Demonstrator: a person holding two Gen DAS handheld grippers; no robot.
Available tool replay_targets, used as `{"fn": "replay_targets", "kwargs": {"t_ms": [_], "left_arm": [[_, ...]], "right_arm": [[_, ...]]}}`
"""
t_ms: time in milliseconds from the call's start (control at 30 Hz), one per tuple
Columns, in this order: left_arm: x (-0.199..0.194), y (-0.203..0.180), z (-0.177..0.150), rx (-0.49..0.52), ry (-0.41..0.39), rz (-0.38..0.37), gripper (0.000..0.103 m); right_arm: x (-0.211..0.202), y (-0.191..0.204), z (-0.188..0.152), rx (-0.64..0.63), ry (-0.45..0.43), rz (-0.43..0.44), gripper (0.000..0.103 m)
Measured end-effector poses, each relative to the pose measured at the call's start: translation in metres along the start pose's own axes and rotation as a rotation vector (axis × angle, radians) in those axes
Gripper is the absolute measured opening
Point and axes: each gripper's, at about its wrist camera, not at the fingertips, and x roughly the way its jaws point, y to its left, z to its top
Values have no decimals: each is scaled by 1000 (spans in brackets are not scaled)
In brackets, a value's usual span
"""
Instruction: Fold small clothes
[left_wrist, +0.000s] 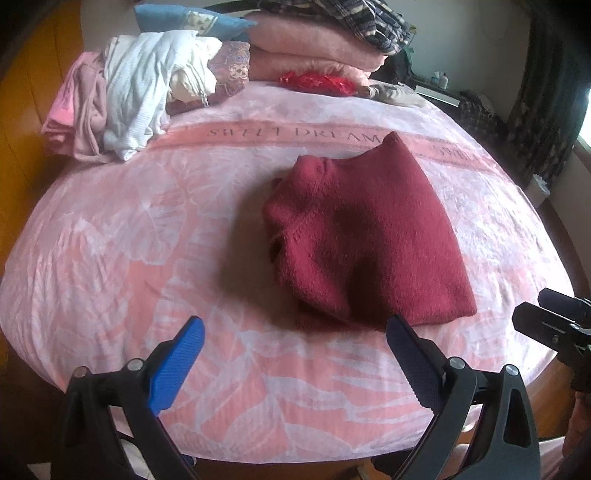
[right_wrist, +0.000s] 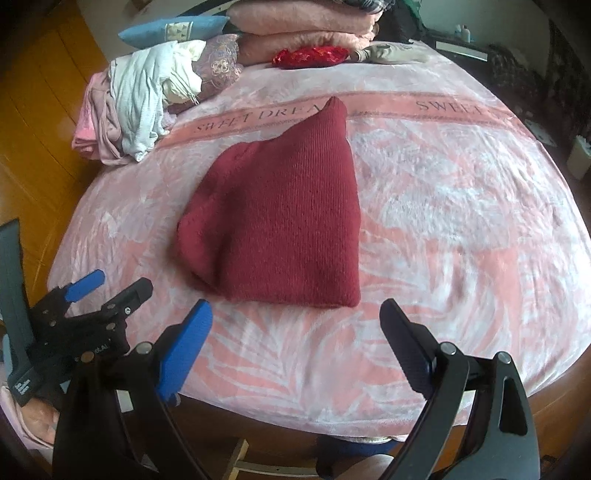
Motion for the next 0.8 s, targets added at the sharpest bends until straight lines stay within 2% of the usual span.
{"fn": "replay_targets", "kwargs": {"t_ms": [233, 800], "left_arm": [[1, -6, -6, 16, 19, -8, 99], [4, -9, -10, 38, 30, 8, 99]], "right_arm": [[13, 8, -10, -28, 39, -8, 91], [12, 6, -10, -36, 50, 28, 91]]}}
